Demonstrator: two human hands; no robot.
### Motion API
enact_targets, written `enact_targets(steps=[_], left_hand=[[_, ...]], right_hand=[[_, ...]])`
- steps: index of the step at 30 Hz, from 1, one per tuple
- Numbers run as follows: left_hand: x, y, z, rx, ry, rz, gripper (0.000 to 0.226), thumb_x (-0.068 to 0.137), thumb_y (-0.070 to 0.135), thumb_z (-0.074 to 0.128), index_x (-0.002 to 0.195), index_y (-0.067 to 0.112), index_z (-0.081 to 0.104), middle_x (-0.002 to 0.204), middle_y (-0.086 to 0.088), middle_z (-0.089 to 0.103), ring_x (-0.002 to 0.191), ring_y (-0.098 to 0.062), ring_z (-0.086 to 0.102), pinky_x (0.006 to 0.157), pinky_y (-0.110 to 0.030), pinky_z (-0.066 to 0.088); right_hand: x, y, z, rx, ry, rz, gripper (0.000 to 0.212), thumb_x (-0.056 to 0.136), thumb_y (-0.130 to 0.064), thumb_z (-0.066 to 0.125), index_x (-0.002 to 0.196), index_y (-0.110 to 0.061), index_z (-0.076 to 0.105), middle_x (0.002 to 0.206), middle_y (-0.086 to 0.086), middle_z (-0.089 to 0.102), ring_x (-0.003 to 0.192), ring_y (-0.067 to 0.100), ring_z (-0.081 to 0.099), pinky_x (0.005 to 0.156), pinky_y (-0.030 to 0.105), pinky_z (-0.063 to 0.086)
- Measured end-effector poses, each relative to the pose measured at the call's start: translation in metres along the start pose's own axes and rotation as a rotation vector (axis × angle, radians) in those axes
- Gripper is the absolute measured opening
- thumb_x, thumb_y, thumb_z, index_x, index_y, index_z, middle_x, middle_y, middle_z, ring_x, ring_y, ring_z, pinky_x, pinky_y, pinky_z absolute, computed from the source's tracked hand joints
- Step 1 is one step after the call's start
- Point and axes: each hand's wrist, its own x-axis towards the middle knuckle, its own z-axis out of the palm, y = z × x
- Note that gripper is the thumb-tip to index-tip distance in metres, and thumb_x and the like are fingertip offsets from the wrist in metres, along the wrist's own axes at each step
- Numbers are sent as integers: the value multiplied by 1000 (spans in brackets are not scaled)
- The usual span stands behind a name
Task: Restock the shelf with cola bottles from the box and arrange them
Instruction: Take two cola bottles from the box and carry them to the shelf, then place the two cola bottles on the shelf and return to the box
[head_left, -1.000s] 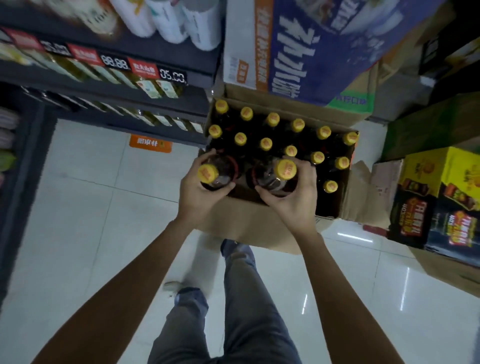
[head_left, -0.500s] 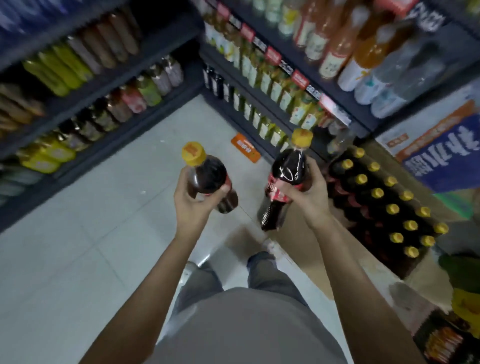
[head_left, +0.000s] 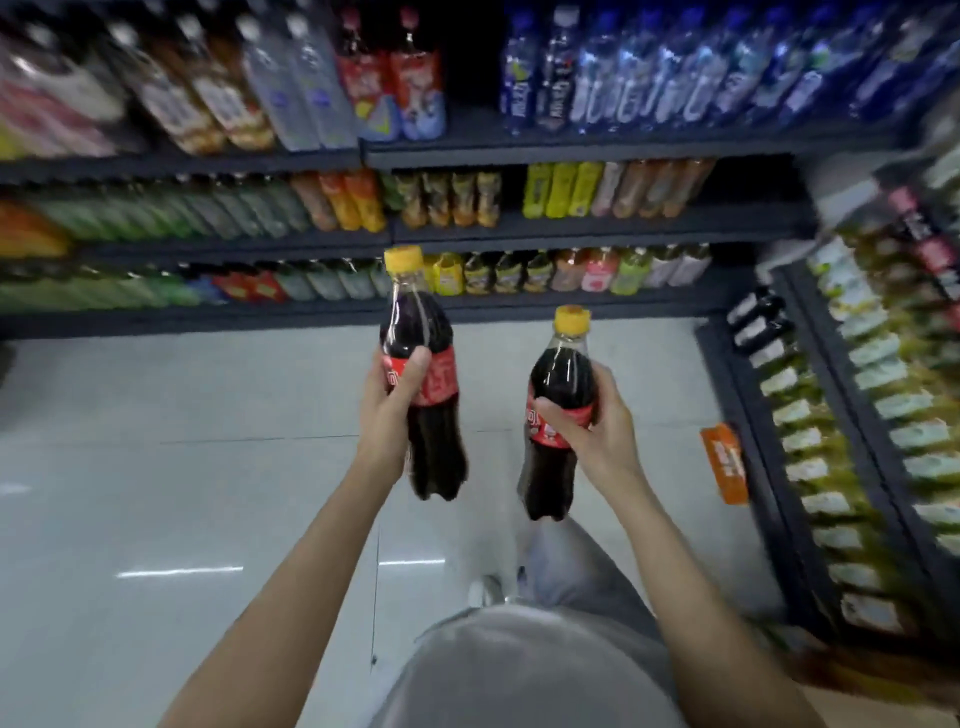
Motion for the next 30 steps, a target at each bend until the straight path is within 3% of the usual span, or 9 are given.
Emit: enact_targets(steps=[7, 11, 14, 17, 20, 23, 25, 28, 30], left_hand=[[111, 35, -90, 88, 243, 26, 53, 67, 57, 70, 110, 29, 60, 103, 2, 69, 98, -17, 66, 91, -41, 51], [184, 69, -119, 70, 382, 116, 40, 73, 40, 75, 107, 32, 55, 104, 8, 66, 99, -8, 64, 89, -29, 49], [237, 106, -141, 120, 425, 264, 49, 72, 32, 74, 114, 23, 51, 104, 8, 62, 92, 4, 61, 82, -15, 46], [290, 148, -166, 232, 435, 438, 66, 65, 23, 79, 120, 15, 46, 113, 0, 59, 103, -1, 58, 86, -14, 46], [347, 192, -190, 347, 408, 574, 71, 62, 14, 86, 120, 15, 44, 115, 0, 54, 108, 1, 54, 93, -14, 43], [409, 230, -206, 380, 353, 702, 70, 63, 10, 86, 116, 14, 40, 112, 5, 51, 105, 11, 51, 90, -9, 40], [451, 247, -211, 404, 316, 768, 70, 64, 15, 87, 116, 16, 39, 114, 5, 50, 110, 8, 50, 94, -12, 40], [514, 263, -214, 391, 238, 803, 71, 64, 24, 88, 118, 20, 41, 118, 1, 53, 116, -9, 53, 100, -31, 45], [551, 271, -213, 377, 212, 827, 69, 65, 26, 87, 117, 20, 43, 115, 8, 54, 113, -3, 54, 97, -25, 44]], right_hand=[[132, -58, 114, -191, -177, -192, 65, 59, -27, 89, 108, -39, 48, 100, -26, 60, 96, -13, 57, 82, 11, 47], [217, -102, 176, -226, -236, -315, 66, 59, -37, 88, 114, -25, 54, 105, -15, 64, 100, 4, 62, 86, 30, 53], [273, -145, 219, -180, -255, -419, 64, 60, -34, 88, 114, -25, 55, 107, -10, 64, 103, 8, 61, 87, 26, 51], [322, -194, 254, -134, -249, -550, 61, 63, -36, 87, 113, -32, 52, 107, -10, 62, 103, 3, 58, 87, 15, 45], [367, -244, 283, -115, -221, -697, 65, 67, -42, 82, 120, -30, 49, 118, -4, 57, 115, 11, 53, 95, 24, 43], [408, -287, 308, -85, -172, -794, 65, 69, -34, 83, 121, -25, 46, 121, -1, 55, 117, 11, 51, 97, 24, 43], [434, -306, 325, -64, -91, -843, 65, 69, -30, 83, 121, -22, 45, 118, -3, 54, 114, 2, 50, 96, 17, 40], [474, -324, 353, -48, 58, -887, 67, 68, -28, 84, 120, -28, 42, 116, -19, 50, 110, -19, 43, 95, 5, 32], [503, -332, 372, -53, 141, -892, 67, 67, -27, 85, 122, -23, 46, 117, -18, 50, 109, -18, 44, 96, 3, 30]])
